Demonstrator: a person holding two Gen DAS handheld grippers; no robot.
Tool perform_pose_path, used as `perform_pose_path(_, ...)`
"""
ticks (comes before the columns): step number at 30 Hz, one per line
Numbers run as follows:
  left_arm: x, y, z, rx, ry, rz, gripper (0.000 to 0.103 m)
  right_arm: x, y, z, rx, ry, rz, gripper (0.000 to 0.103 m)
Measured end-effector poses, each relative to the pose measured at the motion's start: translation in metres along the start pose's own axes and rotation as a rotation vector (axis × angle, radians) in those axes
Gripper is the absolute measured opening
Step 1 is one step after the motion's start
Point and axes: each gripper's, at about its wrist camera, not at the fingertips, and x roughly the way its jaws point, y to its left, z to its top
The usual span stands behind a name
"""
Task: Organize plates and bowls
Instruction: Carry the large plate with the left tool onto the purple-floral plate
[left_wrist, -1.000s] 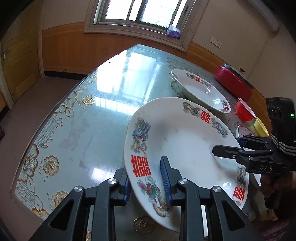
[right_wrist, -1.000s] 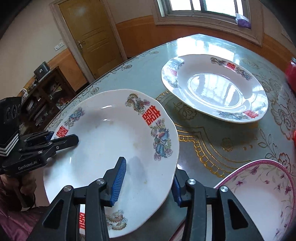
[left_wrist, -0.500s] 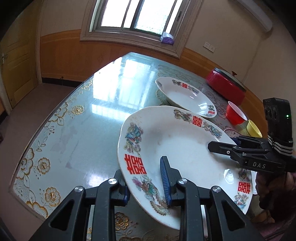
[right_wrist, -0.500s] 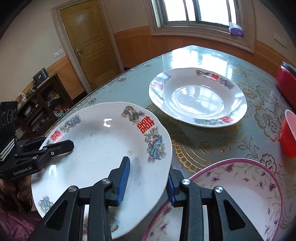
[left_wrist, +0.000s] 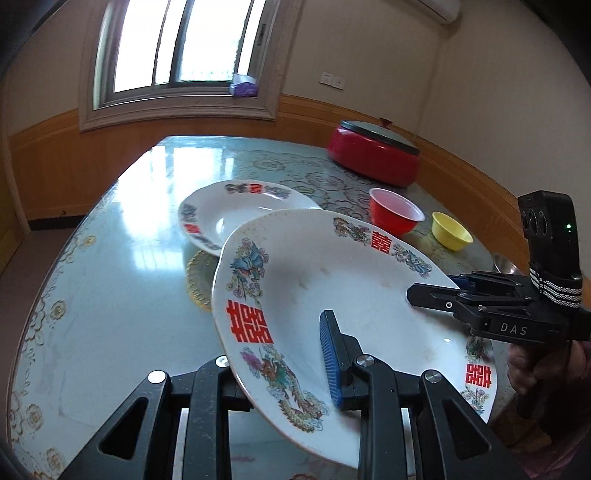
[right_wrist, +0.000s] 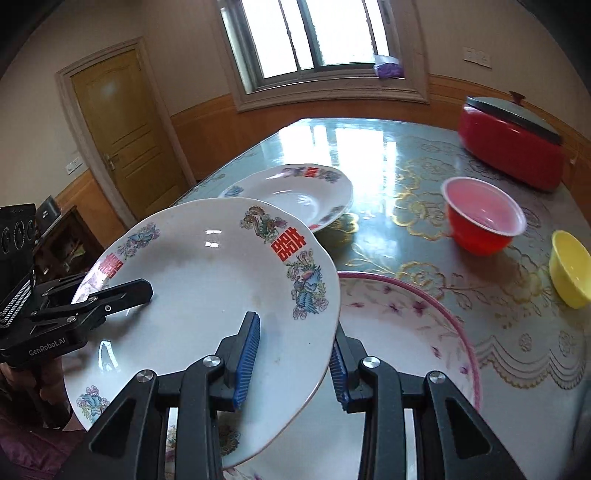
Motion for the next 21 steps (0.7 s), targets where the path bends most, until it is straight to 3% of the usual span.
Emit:
perform_pose_path(8,0.041,-0.067,0.010,0.121,0.076,-0.110,0.029,-0.033,-0.061,-0.030,0.130,0.013,-0.147,0.035)
perform_pose_path(14,0.060,-0.082,0.007,0.125,0.128,-0.127,0.030,-0.037,-0.081,-0.044,0.178,0.025,-0.165,0.035)
perform_pose_path(17,0.065,-0.084,0.004,0.130,0.146,-0.105,0.028,-0.037,-0.080,-0.045,0.149,0.029,-0.185,0.035)
perform_pose_path(19,0.070,-0.086,0.001,0.126,0.165,-0.114,0.029,-0.036,-0.074,-0.042,0.121,0.022,-0.126,0.023)
perform_pose_path(21,0.070,-0.087,-0.001,0.124,0.171,-0.127,0.029,-0.030,-0.062,-0.040,0.061,0.033,-0.147,0.023)
